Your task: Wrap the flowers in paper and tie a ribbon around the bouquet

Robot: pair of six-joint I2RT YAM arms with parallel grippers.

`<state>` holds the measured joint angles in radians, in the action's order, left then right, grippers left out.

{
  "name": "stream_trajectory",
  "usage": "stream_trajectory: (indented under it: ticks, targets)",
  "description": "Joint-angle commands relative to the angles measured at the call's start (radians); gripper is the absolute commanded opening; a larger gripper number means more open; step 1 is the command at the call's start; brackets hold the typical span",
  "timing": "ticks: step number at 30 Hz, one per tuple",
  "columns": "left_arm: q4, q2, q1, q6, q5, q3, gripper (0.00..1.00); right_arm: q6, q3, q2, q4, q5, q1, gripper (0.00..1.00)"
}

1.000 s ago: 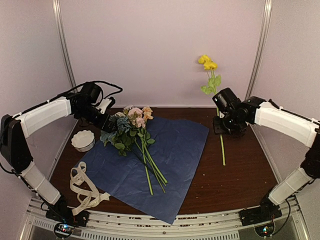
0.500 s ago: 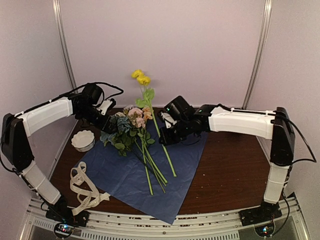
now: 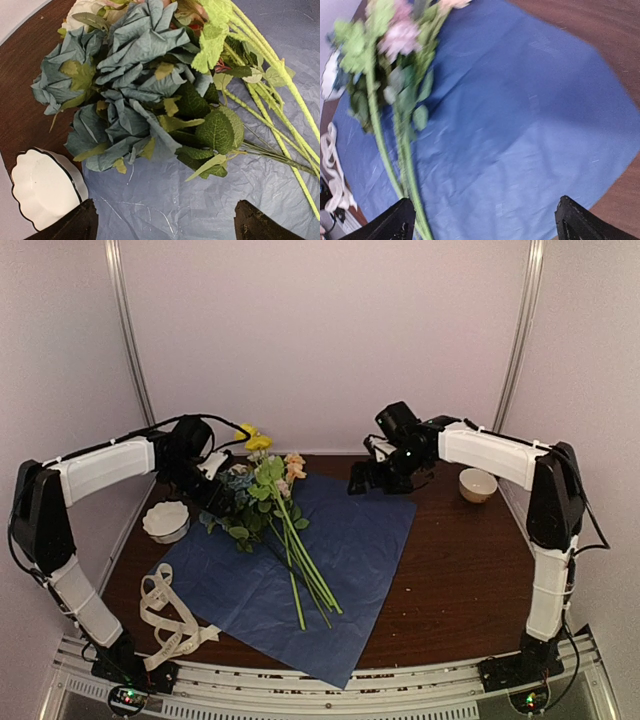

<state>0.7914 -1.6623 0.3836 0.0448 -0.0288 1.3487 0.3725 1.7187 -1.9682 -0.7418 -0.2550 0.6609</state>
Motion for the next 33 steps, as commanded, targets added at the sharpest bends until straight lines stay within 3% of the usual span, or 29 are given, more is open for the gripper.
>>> stream_trajectory:
  ticks: [1, 8, 17, 23, 29, 31, 33]
  targets:
    - [0.014, 0.033, 0.000, 0.014, 0.020, -0.023, 0.98, -0.031, 0.136, -0.104, -0.033, -0.046, -0.192, 1.00]
    - [-0.037, 0.102, 0.000, 0.156, -0.013, -0.174, 0.98, 0.046, 0.576, -0.458, -0.095, -0.248, -0.345, 1.00]
    - [-0.202, 0.058, -0.001, 0.294, -0.108, -0.340, 0.98, 0.339, 0.597, -0.623, 0.221, -0.466, -0.354, 1.00]
    - [-0.241, -0.054, 0.000, 0.306, -0.099, -0.333, 0.98, 0.394, 0.622, -0.694, 0.263, -0.547, -0.316, 0.97]
    - [-0.251, -0.125, 0.000, 0.302, -0.096, -0.314, 0.98, 0.380, 0.512, -0.643, 0.312, -0.680, -0.302, 0.75]
    - [-0.253, -0.135, 0.001, 0.298, -0.089, -0.310, 0.98, 0.408, 0.441, -0.597, 0.393, -0.733, -0.310, 0.62]
    - [-0.262, -0.137, 0.001, 0.293, -0.082, -0.315, 0.98, 0.412, 0.385, -0.548, 0.435, -0.747, -0.317, 0.41]
